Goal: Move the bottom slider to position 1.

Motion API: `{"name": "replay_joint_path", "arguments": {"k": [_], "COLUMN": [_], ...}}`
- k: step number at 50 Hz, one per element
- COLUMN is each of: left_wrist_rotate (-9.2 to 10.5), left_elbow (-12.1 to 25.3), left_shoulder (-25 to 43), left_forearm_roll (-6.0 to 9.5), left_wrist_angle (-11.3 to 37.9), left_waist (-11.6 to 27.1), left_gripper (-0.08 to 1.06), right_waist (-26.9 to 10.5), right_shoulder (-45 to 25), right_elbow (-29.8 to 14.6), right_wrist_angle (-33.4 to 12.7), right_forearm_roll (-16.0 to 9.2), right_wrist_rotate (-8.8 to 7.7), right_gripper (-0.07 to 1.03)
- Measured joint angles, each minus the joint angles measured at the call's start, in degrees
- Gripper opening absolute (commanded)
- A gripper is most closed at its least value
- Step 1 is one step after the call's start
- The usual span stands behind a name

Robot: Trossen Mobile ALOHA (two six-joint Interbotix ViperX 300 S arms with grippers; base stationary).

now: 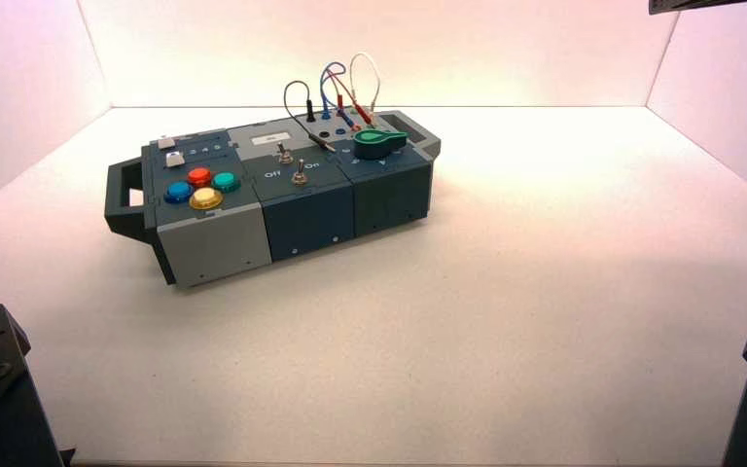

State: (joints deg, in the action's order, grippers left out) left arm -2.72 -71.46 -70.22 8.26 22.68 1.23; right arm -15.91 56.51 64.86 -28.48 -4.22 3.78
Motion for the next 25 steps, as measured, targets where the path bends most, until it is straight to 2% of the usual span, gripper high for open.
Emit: {"name": "replay_joint_path", "arguments": {"k": [15, 25], "left_wrist_rotate": [0.00, 0.09], "left_elbow": [0.00, 0.00], "left_shoulder": [0.79, 3.78], "left_forearm_roll": [-0.09, 0.00], "left_wrist_angle": [-0.09, 0.00], "left_waist": [0.09, 0.09], "left_gripper": [-0.03, -0.03], "right_waist": [-0.70, -1.93], "right_shoulder": [-0.18, -1.14], "right_elbow": [0.00, 0.00], "right_wrist_angle": [0.00, 0.00], "right_forearm_roll": [-0.18, -0.09], "right_wrist_rotate": [-0.09, 0.00], "right_gripper": [-0.02, -0.02]}}
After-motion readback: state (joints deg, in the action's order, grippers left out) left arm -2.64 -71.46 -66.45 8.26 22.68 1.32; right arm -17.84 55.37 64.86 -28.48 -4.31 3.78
